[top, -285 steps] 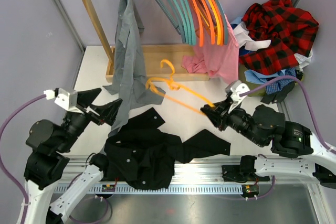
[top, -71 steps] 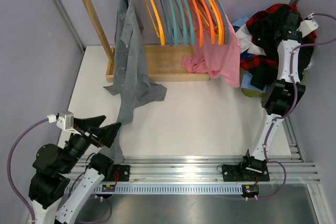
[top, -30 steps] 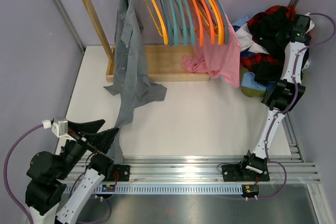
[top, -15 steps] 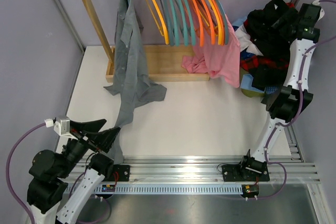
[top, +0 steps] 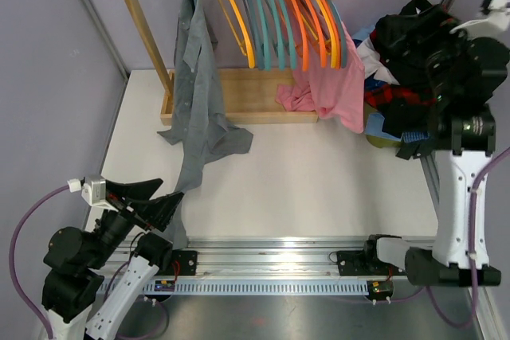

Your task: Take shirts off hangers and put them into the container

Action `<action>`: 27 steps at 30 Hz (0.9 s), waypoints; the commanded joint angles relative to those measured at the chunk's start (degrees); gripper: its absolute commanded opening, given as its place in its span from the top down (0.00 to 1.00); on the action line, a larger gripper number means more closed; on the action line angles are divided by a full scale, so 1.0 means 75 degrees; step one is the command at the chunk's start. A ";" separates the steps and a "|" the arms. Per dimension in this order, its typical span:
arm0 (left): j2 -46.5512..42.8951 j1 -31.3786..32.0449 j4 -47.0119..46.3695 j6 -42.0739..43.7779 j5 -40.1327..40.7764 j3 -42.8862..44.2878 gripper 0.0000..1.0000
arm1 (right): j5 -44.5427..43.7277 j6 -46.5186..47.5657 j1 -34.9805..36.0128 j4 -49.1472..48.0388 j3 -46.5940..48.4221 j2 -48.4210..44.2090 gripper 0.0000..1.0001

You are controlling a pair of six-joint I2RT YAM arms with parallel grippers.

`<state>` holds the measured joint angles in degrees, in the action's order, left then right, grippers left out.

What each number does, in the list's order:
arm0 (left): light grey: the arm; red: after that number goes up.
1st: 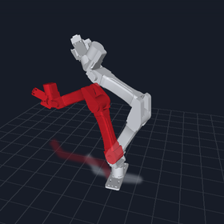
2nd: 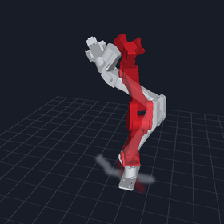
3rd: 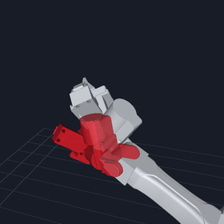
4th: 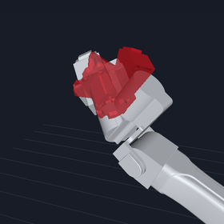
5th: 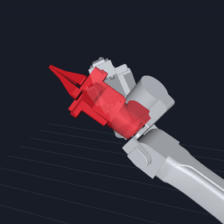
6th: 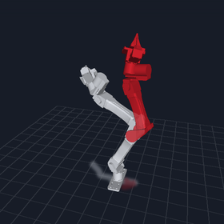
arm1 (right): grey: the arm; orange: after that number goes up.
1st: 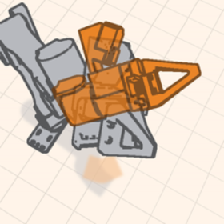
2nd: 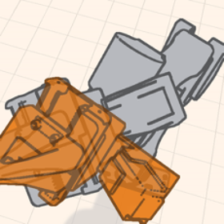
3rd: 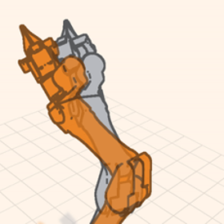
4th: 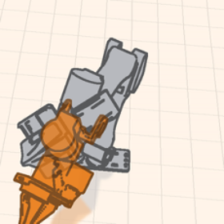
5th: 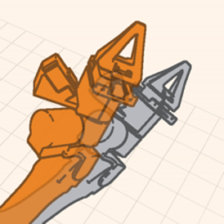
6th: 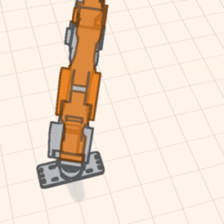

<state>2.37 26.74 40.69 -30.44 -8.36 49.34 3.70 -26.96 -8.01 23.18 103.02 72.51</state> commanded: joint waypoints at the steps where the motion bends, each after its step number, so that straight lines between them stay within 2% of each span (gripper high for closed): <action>1: 0.0094 0.0009 -0.0316 0.0144 -0.0128 0.0077 0.01 | 0.1111 0.0638 0.1878 -0.1369 -0.0705 -0.0876 0.01; 6: 0.0024 0.0009 -0.0234 0.0238 -0.0045 0.0136 0.01 | 0.2245 0.0817 0.3432 -0.1309 -0.0927 -0.1394 0.00; 10: 0.0000 0.0009 -0.0234 0.0249 -0.0034 0.0136 0.01 | 0.2320 0.1437 0.4920 -0.0773 -0.0834 -0.1138 0.01; 11: 0.0000 0.0009 -0.0233 0.0273 -0.0034 0.0159 0.01 | 0.1854 0.1879 0.5747 -0.0608 -0.0706 -0.0916 0.01; 15: -0.0012 0.0009 -0.0175 0.0390 0.0013 0.0265 0.01 | 0.0775 0.2947 0.7391 -0.0056 -0.0226 -0.0133 0.01; 20: -0.0012 0.0009 0.0012 0.0577 0.0118 0.0487 0.01 | -0.0280 0.3547 0.8320 0.0343 0.0897 0.0971 0.01; 21: -0.0035 0.0009 0.0013 0.0589 0.0130 0.0499 0.01 | -0.1049 0.3942 0.8473 0.0378 0.1121 0.1379 0.01; 26: -0.0093 0.0009 0.0130 0.0625 0.0201 0.0523 0.01 | -0.3209 0.4380 0.9201 0.0707 0.3054 0.2951 0.00; 27: -0.0140 0.0009 0.0165 0.0613 0.0212 0.0523 0.01 | -0.4060 0.4380 0.9224 0.0602 0.3242 0.3382 0.01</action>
<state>2.26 26.74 41.69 -26.96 -7.35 51.77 -9.28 1.74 59.90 28.75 120.64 94.17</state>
